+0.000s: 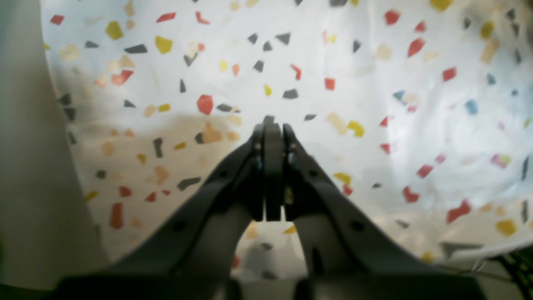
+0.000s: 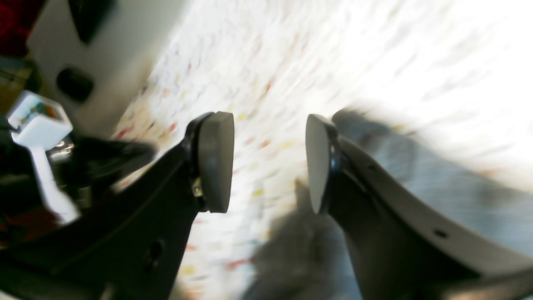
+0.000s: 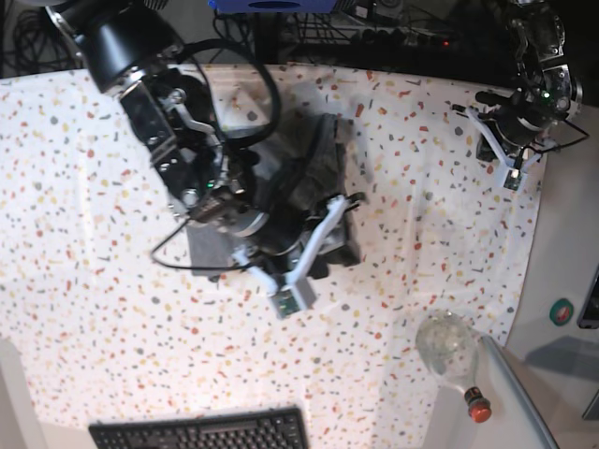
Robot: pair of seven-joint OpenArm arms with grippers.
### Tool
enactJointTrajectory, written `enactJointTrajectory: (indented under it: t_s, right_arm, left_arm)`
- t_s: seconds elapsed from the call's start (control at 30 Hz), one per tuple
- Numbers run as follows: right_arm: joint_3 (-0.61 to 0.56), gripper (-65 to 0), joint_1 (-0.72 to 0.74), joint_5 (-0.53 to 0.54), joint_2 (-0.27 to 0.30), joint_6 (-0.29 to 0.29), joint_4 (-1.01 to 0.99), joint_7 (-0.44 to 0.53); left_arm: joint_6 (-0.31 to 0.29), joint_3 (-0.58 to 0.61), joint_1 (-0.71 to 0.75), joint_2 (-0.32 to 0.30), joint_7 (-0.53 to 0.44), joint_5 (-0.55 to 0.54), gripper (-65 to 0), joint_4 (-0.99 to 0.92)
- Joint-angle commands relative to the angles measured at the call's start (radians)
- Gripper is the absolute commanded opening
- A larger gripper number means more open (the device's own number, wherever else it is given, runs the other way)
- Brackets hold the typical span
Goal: Layout the t-shirt on the table in an organized manner, then fold the t-shirt properly
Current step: 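Press the folded stack flat with the right gripper, raising the left gripper away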
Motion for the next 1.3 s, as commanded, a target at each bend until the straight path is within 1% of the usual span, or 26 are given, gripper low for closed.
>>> enactJointTrajectory:
  t_s: [0.0, 0.07, 0.13, 0.17, 0.27, 0.33, 0.4, 0.53, 0.7, 0.8, 0.83, 0.9, 0.93, 1.0, 1.07, 1.27]
  right_arm:
    - [0.014, -43.1, -0.024, -0.004, 0.023, -0.042, 0.035, -0.028]
    - [0.007, -51.8, -0.062, -0.004, 0.057, -0.078, 0.052, -0.065]
    - [0.005, -63.9, -0.093, -0.004, 0.072, -0.076, 0.044, -0.082]
    - [0.005, -65.0, -0.110, -0.005, 0.072, -0.076, 0.034, -0.083]
    - [-0.002, -65.0, -0.144, -0.005, 0.062, -0.076, -0.003, -0.082]
    - [-0.047, -65.0, -0.140, -0.007, 0.046, -0.076, -0.029, -0.082]
    - [-0.085, -65.0, -0.111, -0.007, 0.040, -0.078, -0.078, -0.082]
    - [-0.170, -65.0, -0.071, -0.007, 0.002, -0.078, -0.192, -0.080]
    - [-0.303, -65.0, -0.055, -0.007, -0.001, -0.081, -0.226, -0.080]
    - [-0.346, -65.0, -0.039, -0.007, -0.001, -0.084, -0.213, -0.082]
    - [-0.343, -65.0, -0.038, -0.007, 0.005, -0.085, -0.190, -0.083]
    - [-0.340, -65.0, -0.039, -0.007, 0.014, -0.114, -0.147, -0.083]
    - [-0.329, -65.0, -0.039, -0.007, 0.029, -0.147, -0.124, -0.083]
    - [-0.308, -65.0, -0.039, -0.007, 0.049, -0.236, -0.091, -0.083]
    - [-0.300, -65.0, -0.033, -0.007, 0.057, -0.286, -0.085, -0.083]
    - [-0.285, -65.0, 0.008, -0.007, 0.059, -0.291, -0.163, -0.082]
  left_arm:
    - [0.009, -0.035, 0.005, -0.031, -0.010, 0.001, -65.0, -0.015]
    - [0.007, -0.089, -0.005, -0.051, -0.010, 0.001, -65.0, -0.067]
    - [0.007, -0.130, -0.021, -0.070, -0.011, 0.001, -65.0, -0.115]
    - [0.007, -0.144, -0.027, -0.082, -0.011, 0.001, -65.0, -0.131]
    - [0.007, -0.160, -0.047, -0.114, -0.033, 0.001, -65.0, -0.171]
    - [0.007, -0.158, -0.048, -0.119, -0.059, 0.001, -65.0, -0.181]
    - [0.007, -0.155, -0.050, -0.120, -0.060, 0.001, -65.0, -0.174]
    - [0.007, -0.155, -0.051, -0.117, -0.062, 0.001, -65.0, -0.179]
    - [0.007, -0.155, -0.045, -0.117, -0.065, 0.001, -65.0, -0.182]
    - [0.007, -0.156, -0.044, -0.117, -0.065, 0.001, -65.0, -0.182]
    - [0.007, -0.155, -0.044, -0.117, -0.065, 0.001, -65.0, -0.182]
    - [0.007, -0.155, -0.045, -0.117, -0.065, 0.001, -65.0, -0.182]
    - [0.007, -0.155, -0.045, -0.117, -0.065, 0.001, -65.0, -0.182]
    - [0.007, -0.155, -0.045, -0.117, -0.065, 0.001, -65.0, -0.182]
    - [0.007, -0.158, -0.044, -0.117, -0.065, 0.001, -65.0, -0.182]
    - [0.007, -0.163, -0.042, -0.117, -0.065, 0.001, -65.0, -0.182]
